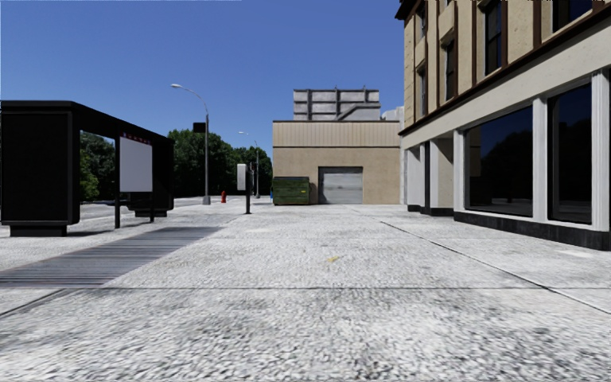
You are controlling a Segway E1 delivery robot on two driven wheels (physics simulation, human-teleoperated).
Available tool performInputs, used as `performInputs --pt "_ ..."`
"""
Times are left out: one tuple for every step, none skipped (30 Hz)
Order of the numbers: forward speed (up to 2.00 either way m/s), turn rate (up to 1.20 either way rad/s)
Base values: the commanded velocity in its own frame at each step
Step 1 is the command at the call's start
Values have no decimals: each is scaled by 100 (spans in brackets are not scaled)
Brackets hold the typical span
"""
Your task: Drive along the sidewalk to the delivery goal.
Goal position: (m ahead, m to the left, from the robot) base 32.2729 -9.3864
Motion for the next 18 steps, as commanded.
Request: performInputs --pt "200 0" --pt "200 0" --pt "200 0" --pt "200 0" --pt "200 0" --pt "200 0" --pt "200 0" --pt "200 0" --pt "200 0" --pt "200 0" --pt "200 0" --pt "200 0" --pt "200 0" --pt "200 0" --pt "200 0" --pt "200 0" --pt "200 0" --pt "200 0"
